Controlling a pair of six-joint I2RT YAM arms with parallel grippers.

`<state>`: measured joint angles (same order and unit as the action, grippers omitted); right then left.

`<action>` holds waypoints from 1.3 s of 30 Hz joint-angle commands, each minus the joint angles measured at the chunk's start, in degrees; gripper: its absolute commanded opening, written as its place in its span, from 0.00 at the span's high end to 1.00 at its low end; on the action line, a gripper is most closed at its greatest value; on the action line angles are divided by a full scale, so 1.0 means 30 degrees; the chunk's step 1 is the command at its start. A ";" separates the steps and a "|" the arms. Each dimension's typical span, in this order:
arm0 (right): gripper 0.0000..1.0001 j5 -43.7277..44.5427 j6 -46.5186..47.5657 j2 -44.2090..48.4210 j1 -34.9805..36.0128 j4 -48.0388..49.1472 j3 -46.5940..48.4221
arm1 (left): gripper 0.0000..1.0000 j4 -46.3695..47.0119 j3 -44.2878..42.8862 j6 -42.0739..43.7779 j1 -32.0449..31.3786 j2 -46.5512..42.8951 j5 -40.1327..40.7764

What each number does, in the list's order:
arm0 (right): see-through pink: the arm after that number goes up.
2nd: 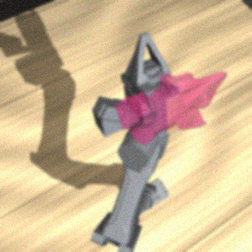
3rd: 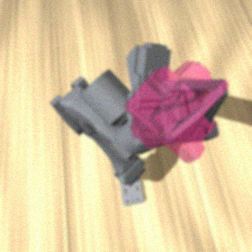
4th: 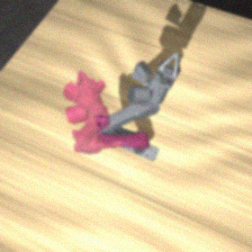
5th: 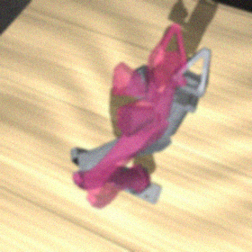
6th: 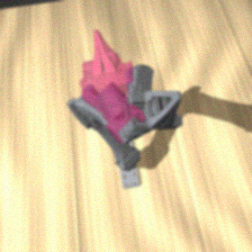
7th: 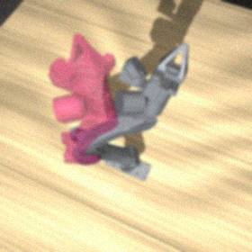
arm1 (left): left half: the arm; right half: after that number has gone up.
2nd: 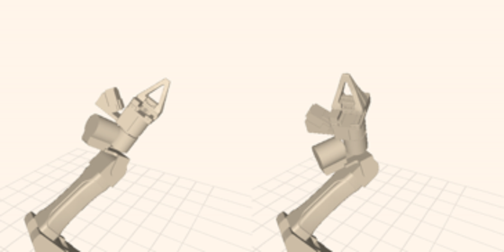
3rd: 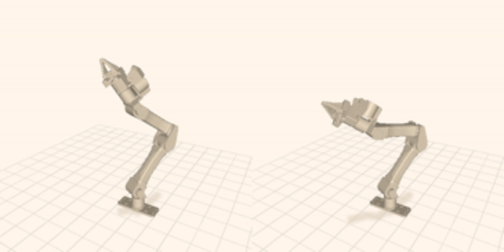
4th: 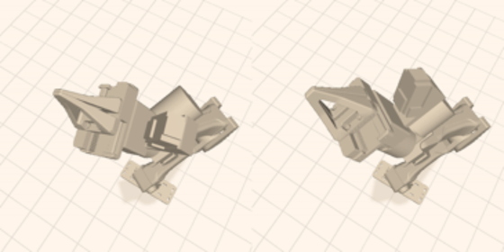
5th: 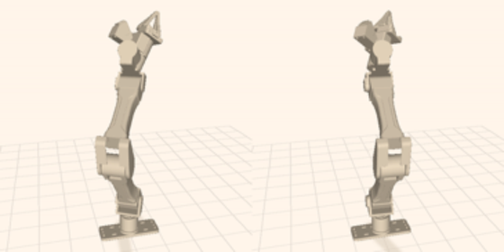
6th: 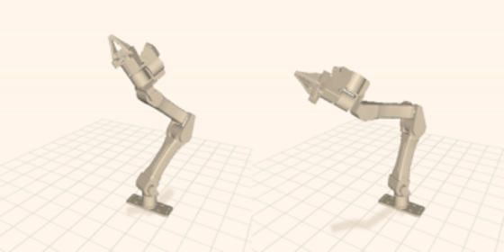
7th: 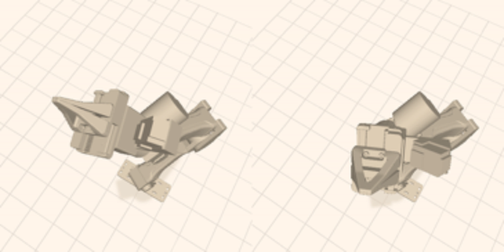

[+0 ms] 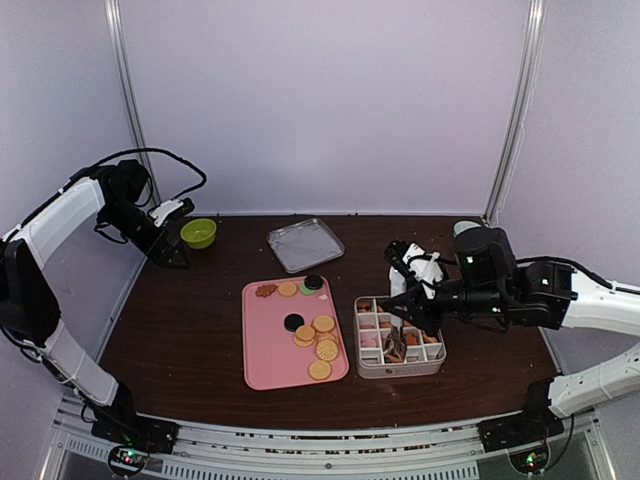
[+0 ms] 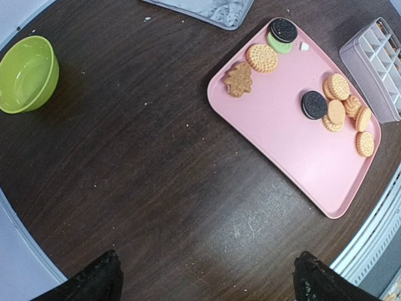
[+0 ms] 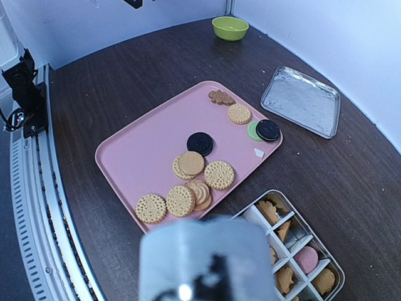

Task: Pack the cookies
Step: Place the fake cookies in the empty pocket of the box.

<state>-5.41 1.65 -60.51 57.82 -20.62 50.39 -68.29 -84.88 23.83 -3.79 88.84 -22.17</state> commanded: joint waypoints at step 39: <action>1.00 -0.1243 0.0075 0.0615 -0.0424 0.1154 0.0166 | 0.02 -0.0337 -0.0564 -0.0134 -0.0053 0.0058 -0.0387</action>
<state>-5.72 3.62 -60.82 56.77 -17.30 50.15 -69.08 -84.90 23.46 -3.79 88.84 -22.20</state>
